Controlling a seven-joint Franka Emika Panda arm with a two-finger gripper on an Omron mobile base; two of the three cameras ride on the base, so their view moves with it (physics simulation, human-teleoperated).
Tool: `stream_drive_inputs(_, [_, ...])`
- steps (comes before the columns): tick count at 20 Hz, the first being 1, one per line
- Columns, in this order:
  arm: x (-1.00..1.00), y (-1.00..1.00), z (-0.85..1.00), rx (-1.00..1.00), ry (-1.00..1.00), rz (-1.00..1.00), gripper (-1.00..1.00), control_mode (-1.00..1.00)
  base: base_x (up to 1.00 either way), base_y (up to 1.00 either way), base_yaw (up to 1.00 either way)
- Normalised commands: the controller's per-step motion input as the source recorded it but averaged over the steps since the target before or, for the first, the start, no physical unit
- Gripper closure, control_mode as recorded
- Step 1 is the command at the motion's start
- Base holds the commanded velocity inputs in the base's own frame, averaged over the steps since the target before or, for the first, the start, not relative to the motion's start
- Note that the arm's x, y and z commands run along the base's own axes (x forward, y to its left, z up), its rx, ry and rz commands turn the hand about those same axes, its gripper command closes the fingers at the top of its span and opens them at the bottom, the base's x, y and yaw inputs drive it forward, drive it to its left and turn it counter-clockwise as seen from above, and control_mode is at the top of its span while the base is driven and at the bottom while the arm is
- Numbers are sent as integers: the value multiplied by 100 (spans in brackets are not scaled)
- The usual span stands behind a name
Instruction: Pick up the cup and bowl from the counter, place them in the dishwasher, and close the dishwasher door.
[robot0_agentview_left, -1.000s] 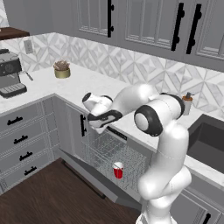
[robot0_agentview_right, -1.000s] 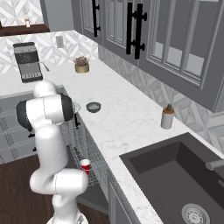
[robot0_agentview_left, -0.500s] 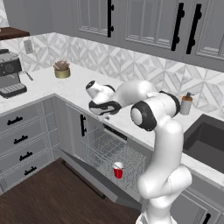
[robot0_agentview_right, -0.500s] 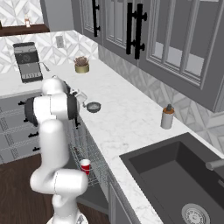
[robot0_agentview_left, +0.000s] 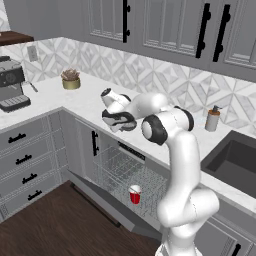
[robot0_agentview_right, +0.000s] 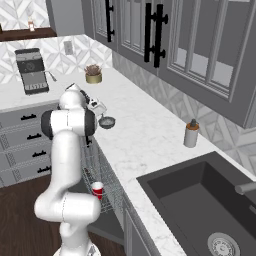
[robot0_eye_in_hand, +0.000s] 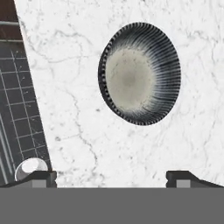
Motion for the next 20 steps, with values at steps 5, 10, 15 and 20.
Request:
stream_drive_inputs(5, [46, -9, -50, 7, 11, 2, -100, -100, 0, 0, 0])
stream_drive_inputs(10, [28, -14, -25, 3, 5, 4, -100, -100, 0, 0, 0])
stream_drive_inputs(15, [18, -4, -19, 0, 0, 6, -100, -100, 0, 0, 0])
stream_drive_inputs(20, [-11, 0, -32, 0, 0, 9, 100, -100, 0, 0, 0])
